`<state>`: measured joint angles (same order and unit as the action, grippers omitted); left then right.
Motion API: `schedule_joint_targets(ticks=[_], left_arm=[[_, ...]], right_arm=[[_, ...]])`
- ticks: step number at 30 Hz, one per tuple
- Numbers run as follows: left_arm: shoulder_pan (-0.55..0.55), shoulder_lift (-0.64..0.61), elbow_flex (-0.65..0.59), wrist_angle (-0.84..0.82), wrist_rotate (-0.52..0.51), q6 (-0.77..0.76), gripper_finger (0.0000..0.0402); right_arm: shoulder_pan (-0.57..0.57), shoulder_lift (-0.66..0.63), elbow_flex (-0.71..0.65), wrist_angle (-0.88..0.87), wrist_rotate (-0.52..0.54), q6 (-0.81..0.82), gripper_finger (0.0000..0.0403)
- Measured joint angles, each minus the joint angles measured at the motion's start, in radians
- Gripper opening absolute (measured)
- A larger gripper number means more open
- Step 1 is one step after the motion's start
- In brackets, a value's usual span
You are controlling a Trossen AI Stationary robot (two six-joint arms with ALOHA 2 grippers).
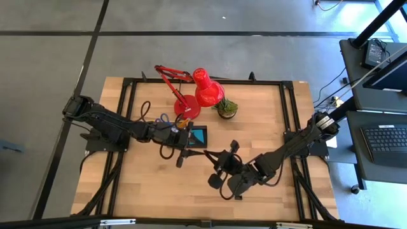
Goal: Pick and place office supplies into organizer
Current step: Put the black pen into the black desk organizer
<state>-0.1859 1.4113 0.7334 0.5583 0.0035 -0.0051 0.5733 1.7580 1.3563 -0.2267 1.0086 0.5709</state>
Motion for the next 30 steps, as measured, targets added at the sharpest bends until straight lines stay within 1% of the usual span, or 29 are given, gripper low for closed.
schedule_joint_targets(ticks=[5,10,14,19,30], left_arm=[[0.001,0.000,0.000,0.008,0.038,0.000,0.0147],[-0.001,0.000,0.000,0.008,0.050,-0.001,0.0146],[-0.003,0.000,0.000,0.035,0.091,-0.024,0.0144],[-0.002,0.000,0.001,0.070,0.089,-0.027,0.0144],[-0.002,0.000,0.001,0.065,0.081,-0.001,0.0143]], right_arm=[[-0.003,0.000,0.000,0.000,-0.017,0.000,0.0058],[-0.003,0.000,0.000,-0.001,-0.020,-0.001,0.0058],[-0.004,0.000,0.000,-0.002,-0.019,-0.001,0.0058],[-0.004,0.000,0.000,-0.002,-0.019,-0.001,0.0057],[-0.004,0.000,0.000,-0.002,-0.019,-0.001,0.0057]])
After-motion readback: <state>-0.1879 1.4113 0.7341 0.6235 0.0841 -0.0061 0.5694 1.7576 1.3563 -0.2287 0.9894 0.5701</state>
